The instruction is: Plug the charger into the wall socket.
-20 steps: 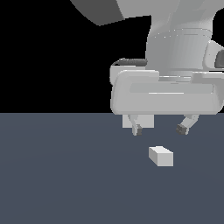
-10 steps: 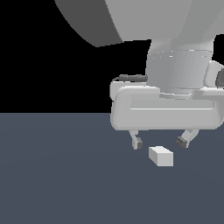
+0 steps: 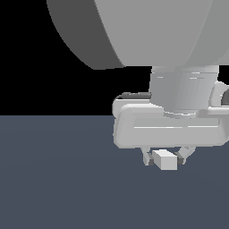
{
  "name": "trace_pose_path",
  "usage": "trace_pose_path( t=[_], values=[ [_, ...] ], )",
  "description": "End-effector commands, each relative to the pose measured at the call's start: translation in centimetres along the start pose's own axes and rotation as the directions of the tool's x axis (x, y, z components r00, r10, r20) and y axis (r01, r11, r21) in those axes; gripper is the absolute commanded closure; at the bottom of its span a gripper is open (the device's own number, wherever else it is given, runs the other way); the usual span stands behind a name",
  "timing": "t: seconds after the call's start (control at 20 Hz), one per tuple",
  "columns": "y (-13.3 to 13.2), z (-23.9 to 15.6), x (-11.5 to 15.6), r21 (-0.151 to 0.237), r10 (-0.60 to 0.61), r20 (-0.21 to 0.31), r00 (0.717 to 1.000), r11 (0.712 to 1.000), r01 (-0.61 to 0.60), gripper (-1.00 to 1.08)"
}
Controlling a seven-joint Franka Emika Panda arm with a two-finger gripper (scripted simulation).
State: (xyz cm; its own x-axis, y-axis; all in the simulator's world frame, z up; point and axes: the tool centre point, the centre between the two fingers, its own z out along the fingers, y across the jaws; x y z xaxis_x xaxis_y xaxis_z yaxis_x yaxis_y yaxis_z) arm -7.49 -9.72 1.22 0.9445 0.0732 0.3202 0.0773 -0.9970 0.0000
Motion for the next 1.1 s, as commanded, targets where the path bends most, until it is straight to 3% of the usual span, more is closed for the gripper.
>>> trace_pose_path(
  t=[0.0, 0.6, 1.05],
  values=[
    [0.0, 0.1, 0.0, 0.0, 0.0, -0.001, 1.0, 1.0, 0.0, 1.08],
    [0.0, -0.1, 0.2, -0.001, 0.002, -0.001, 1.0, 1.0, -0.002, 1.08],
    [-0.5, -2.5, 3.5, -0.008, 0.033, -0.003, 0.999, 0.999, -0.033, 1.08]
  ],
)
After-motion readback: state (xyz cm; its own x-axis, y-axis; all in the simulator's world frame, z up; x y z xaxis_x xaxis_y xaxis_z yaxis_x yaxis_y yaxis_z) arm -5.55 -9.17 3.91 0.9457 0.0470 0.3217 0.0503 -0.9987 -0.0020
